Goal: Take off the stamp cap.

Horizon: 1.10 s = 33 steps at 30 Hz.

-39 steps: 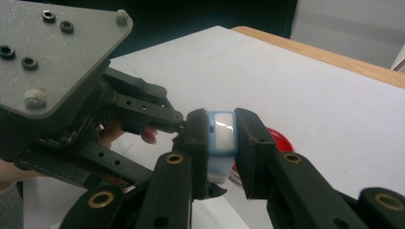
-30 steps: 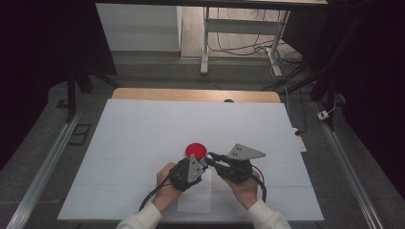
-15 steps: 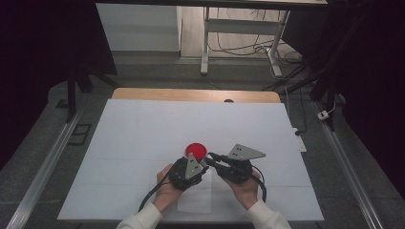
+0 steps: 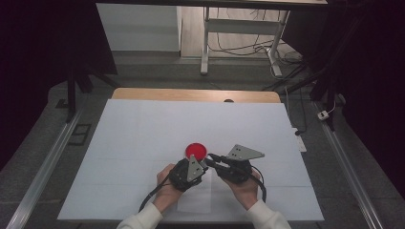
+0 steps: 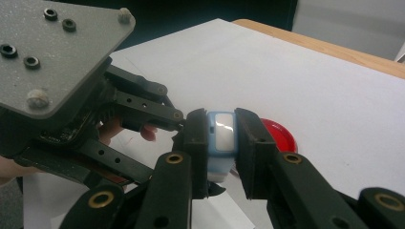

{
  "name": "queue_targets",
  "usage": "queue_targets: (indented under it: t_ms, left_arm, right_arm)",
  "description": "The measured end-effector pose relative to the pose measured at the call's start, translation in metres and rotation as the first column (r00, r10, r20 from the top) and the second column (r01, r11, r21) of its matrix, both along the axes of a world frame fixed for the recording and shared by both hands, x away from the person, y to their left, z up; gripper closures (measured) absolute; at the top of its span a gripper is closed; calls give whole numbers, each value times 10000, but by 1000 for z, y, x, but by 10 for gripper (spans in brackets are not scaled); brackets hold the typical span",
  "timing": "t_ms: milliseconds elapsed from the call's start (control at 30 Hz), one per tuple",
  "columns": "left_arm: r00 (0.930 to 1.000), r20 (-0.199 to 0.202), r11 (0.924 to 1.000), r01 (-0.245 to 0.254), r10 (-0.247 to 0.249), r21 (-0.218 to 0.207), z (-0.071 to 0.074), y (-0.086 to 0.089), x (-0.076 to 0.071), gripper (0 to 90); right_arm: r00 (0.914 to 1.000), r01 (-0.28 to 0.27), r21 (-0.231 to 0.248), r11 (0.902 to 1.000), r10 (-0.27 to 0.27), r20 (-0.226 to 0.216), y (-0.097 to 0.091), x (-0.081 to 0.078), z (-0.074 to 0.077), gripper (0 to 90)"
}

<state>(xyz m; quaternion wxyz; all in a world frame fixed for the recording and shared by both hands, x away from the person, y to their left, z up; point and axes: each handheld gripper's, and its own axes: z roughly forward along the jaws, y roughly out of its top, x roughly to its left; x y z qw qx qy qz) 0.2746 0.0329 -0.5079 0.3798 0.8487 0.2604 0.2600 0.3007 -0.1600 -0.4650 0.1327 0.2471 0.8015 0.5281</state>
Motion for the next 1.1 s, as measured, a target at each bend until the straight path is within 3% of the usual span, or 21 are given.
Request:
queue_targets:
  t_ms: [533,633,833,900,1100]
  left_arm:
    - [9998,189,9999,-85,87,-65,2,0,-1,650]
    - [10000,33,9997,-27,28,-254,1,1,0,650]
    - [10000,16,9998,31,-31,-215,0,2,1,650]
    - [9999,108,10000,41,-41,-10,-1,1,0,650]
    - [9997,226,9999,81,-79,-68,1,3,1,650]
  right_arm:
    - [10000,20,201,9998,-19,-20,-2,0,1,748]
    - [10000,56,152,9999,-57,53,-1,-1,1,748]
    - [9999,103,128,9999,-104,86,0,-2,0,748]
    - [9999,97,92,9999,-98,79,0,-2,-1,749]
    - [9999,104,185,9998,-105,42,-1,-1,0,749]
